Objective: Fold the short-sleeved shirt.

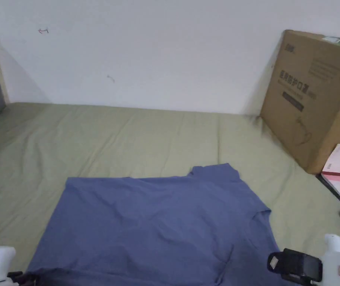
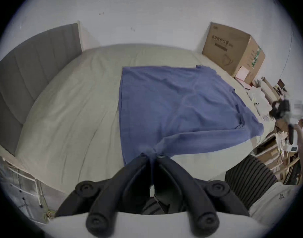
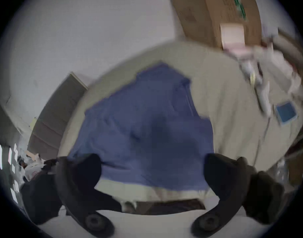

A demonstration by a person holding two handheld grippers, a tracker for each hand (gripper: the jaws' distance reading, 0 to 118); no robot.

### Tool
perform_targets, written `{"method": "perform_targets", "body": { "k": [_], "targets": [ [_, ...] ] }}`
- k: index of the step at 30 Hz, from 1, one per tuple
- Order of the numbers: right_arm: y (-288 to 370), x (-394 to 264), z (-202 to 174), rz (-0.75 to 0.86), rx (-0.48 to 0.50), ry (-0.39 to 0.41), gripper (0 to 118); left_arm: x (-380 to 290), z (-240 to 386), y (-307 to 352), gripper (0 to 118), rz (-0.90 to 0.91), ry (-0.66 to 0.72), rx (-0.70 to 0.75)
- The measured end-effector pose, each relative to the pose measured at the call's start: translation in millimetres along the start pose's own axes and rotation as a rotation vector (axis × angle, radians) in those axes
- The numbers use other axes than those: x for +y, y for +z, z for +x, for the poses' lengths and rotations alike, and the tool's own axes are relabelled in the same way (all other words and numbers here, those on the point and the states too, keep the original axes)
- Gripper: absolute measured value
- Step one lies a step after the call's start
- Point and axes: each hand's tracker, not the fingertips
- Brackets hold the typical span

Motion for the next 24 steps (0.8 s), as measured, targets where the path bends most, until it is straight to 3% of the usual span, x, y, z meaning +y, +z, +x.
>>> {"method": "perform_targets", "body": {
  "k": [2,3,7,9,12,13,15,16,18,24],
  "targets": [
    [-16,-2,29,-0.038,-0.041,-0.04,117,0,3,3,2,0.005,0.013,-0.011],
    [-23,-1,35,-0.069,-0.124,-0.03,117,0,5,5,2,0.017,0.02,-0.009],
    [-52,-2,42,-0.184,-0.224,0.096,113,5,9,14,2,0.056,0.044,-0.009],
    [-57,-8,31,-0.22,-0.236,0.171,93,4,15,17,2,0.058,0.042,0.001],
    [-63,-18,16,-0.262,-0.303,0.305,77,0,13,14,2,0.04,0.037,0.019],
    [-62,-19,15,-0.243,-0.31,0.336,67,-2,12,14,2,0.036,0.04,0.016],
    [-54,-19,15,-0.218,-0.289,0.322,12,-6,12,13,2,0.034,0.04,0.025],
    [-48,-17,17,-0.181,-0.268,0.305,7,-8,11,14,2,0.033,0.045,0.023],
    [-33,-17,20,-0.144,-0.151,0.231,7,-11,12,14,2,0.028,0.048,0.016],
    [-1,-20,19,-0.089,-0.125,0.207,7,-18,6,23,2,0.046,0.058,0.018]
  ]
}}
